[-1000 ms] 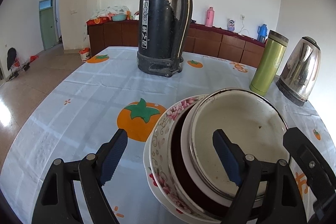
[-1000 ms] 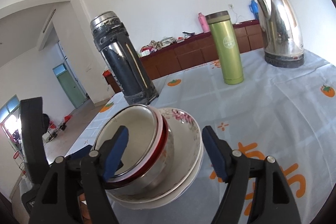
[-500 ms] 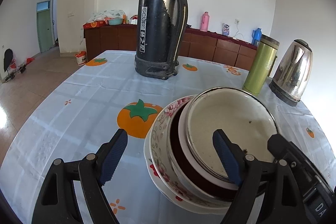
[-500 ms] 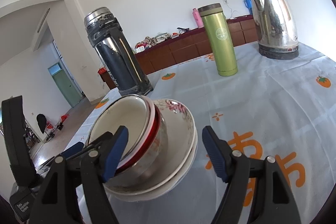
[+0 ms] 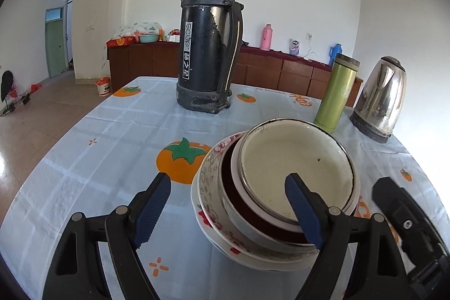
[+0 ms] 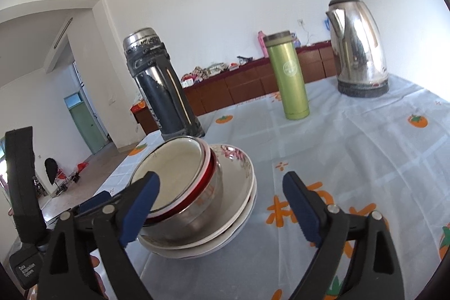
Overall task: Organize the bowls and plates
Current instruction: 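Open both grippers and release the bowl stack on the plates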
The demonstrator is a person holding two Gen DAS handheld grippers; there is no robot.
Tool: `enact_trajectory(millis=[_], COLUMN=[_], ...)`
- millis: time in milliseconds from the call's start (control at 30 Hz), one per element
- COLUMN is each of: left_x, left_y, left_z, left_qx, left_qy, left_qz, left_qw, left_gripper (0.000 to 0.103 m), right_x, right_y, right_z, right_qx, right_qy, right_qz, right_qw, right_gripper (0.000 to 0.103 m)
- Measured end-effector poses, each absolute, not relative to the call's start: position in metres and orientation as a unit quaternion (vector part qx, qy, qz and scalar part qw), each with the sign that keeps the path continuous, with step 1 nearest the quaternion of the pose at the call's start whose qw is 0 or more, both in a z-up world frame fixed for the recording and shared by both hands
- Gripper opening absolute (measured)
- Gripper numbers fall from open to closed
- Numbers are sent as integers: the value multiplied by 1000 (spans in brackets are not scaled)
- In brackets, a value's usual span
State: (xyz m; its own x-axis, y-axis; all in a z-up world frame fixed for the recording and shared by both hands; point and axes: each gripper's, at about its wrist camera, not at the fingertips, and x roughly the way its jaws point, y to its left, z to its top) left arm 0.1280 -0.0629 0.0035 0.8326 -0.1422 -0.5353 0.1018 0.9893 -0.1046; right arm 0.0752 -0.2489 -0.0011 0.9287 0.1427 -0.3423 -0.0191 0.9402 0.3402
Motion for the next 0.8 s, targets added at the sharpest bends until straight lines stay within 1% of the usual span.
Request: enact_trajectory(millis=[200, 400, 700, 800], left_x=[123, 107, 88, 77], left_y=[-64, -62, -64, -65], left_z=[3, 9, 7, 10], left_qx=[-31, -24, -13, 1], left_qy=[280, 257, 254, 236], left_qz=[-58, -50, -49, -45], left_qw=[958, 965, 966, 971], left_gripper=[85, 85, 85, 85], right_x=[75, 60, 38, 28], right_y=[-248, -245, -243, -242], right_z=[-2, 2, 3, 6], right_qx=[165, 153, 150, 148], right_qy=[188, 170, 159, 146], right_qz=[42, 40, 32, 32], right_qw=[967, 973, 975, 978], right_gripper=[96, 96, 99, 99])
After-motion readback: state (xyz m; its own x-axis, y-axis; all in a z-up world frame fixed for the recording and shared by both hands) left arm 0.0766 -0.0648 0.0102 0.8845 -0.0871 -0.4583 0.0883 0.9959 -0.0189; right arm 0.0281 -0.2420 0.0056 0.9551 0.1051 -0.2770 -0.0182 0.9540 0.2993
